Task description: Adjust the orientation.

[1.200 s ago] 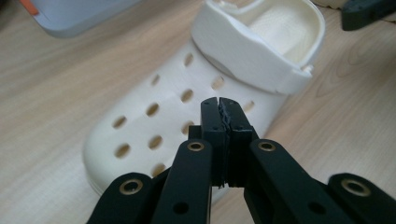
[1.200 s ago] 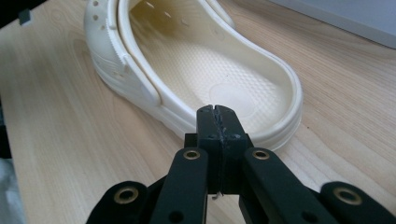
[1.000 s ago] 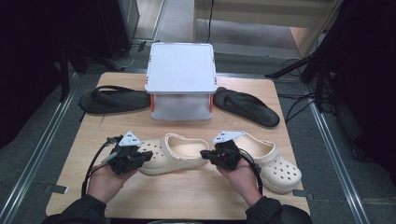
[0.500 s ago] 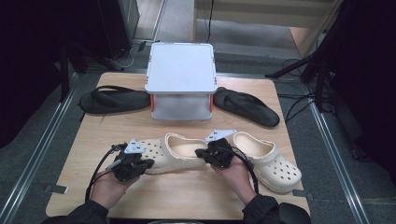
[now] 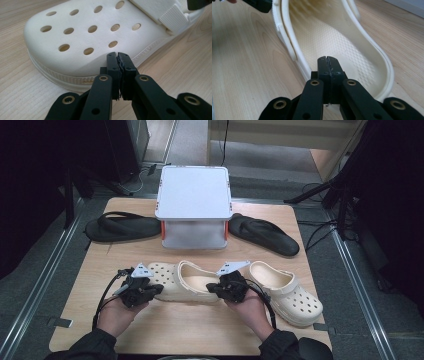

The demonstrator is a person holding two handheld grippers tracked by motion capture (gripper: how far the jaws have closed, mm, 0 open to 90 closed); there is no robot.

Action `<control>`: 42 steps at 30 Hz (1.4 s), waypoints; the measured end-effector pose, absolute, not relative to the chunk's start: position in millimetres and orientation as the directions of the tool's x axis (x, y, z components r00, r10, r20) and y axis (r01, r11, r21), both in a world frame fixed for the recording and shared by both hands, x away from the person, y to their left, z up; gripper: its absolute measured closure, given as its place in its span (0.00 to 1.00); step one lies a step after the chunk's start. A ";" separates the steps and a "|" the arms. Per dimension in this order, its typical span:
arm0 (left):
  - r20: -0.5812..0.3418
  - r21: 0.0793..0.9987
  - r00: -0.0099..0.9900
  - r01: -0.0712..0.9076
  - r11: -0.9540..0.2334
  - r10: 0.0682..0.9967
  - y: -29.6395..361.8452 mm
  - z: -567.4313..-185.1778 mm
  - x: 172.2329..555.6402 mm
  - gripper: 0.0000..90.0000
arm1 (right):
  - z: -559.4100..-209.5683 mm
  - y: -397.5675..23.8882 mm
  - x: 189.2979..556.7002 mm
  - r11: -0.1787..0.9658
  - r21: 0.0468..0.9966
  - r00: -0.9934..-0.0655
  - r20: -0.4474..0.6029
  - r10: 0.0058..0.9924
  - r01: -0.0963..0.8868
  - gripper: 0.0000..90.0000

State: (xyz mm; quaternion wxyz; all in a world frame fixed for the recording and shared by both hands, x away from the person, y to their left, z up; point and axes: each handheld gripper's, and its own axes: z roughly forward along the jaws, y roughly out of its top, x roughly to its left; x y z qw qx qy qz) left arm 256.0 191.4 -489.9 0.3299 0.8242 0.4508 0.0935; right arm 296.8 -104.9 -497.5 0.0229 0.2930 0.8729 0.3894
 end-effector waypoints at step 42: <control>-0.141 0.619 0.546 0.699 -0.357 0.826 200.5 -487.2 306.3 0.99 | -505.7 -47.8 272.3 0.611 0.652 -0.881 0.210 0.424 0.449 1.00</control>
